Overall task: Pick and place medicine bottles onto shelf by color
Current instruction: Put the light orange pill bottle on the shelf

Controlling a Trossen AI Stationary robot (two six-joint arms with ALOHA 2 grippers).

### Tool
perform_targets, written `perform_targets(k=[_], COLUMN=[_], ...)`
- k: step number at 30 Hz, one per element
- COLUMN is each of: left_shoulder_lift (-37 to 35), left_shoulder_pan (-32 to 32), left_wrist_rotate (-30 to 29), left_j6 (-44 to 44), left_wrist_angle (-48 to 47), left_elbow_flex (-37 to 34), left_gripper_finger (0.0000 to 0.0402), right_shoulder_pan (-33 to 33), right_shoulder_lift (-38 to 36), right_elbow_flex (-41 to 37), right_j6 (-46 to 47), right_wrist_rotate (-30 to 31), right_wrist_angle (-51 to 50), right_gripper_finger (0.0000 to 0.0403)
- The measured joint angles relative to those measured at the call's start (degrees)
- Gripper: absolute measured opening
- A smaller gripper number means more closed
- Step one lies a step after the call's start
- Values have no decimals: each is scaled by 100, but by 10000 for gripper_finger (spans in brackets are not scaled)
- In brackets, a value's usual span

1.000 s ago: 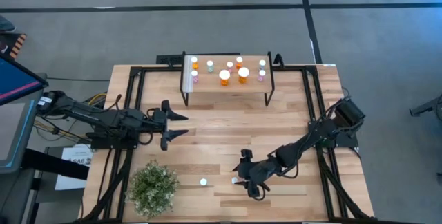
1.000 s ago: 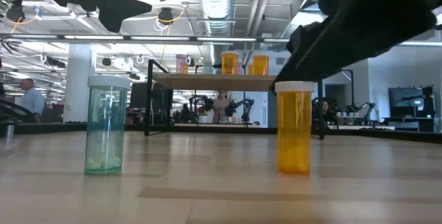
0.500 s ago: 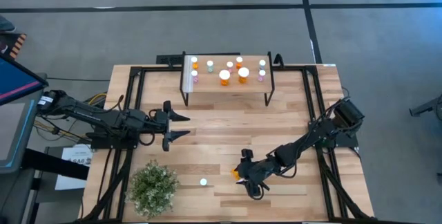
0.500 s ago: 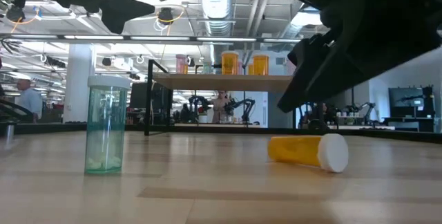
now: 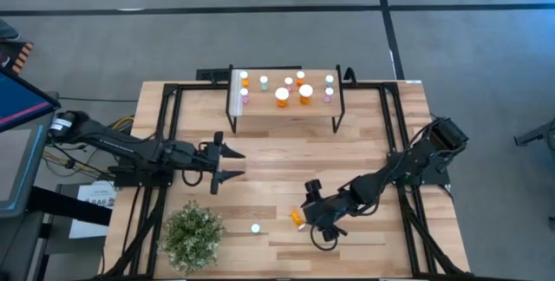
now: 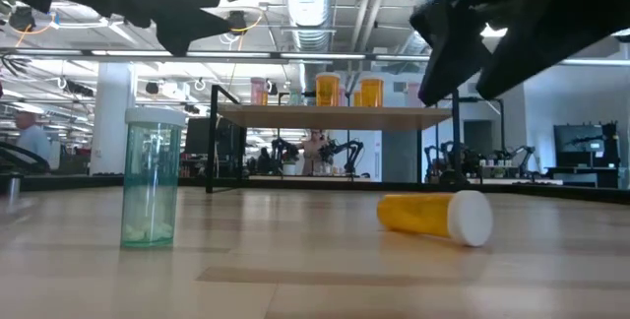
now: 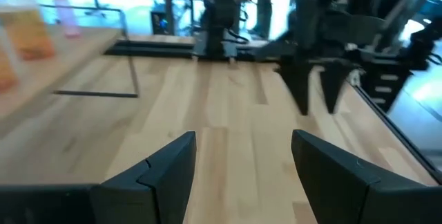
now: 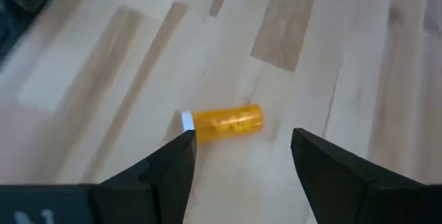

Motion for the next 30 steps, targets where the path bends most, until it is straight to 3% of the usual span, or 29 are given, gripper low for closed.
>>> perform_targets(k=[11,30], left_shoulder_lift=[800,803], left_shoulder_pan=[-2,-184], left_wrist_rotate=[397,507], left_j6=[105,-45], left_wrist_angle=[-32,-43], left_elbow_flex=[466,506], left_gripper_finger=[226,226], right_shoulder_pan=[6,-37], right_shoulder_lift=[422,1849], right_elbow_flex=[431,1679], right_j6=[-2549,-5517], right_wrist_rotate=[249,506], right_wrist_angle=[-844,-1557], right_gripper_finger=[260,260])
